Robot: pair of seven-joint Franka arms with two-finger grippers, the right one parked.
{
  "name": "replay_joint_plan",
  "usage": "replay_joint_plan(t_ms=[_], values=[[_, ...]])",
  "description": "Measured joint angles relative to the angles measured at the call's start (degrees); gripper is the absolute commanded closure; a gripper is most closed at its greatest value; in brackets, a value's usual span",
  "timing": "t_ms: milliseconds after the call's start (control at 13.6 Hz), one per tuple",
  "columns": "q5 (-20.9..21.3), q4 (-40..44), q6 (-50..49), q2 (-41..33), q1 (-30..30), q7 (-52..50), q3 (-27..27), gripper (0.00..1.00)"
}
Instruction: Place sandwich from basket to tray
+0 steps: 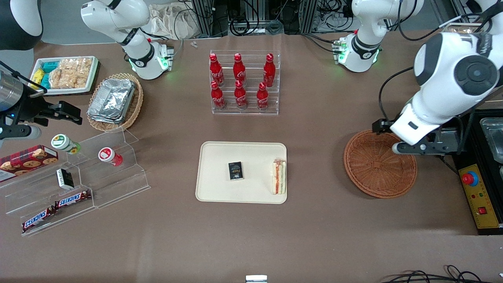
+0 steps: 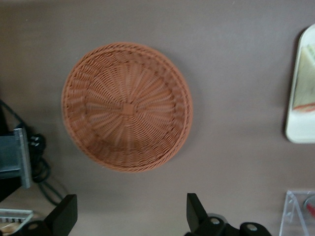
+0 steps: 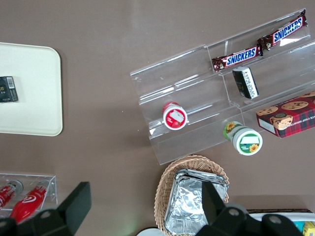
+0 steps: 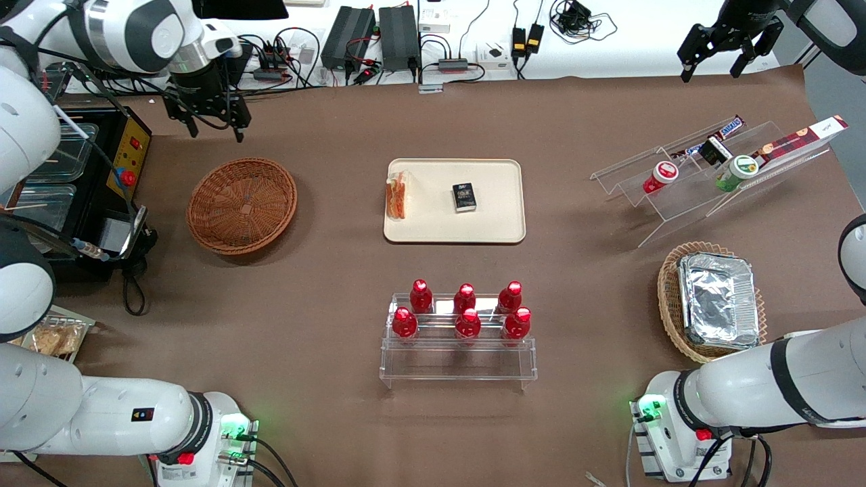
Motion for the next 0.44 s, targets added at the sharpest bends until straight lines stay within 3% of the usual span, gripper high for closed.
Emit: replay_joint_plan(t_ms=[440], values=[[0.0,10.0,-7.6,4.4,0.9,1.9,0.0,0.00]])
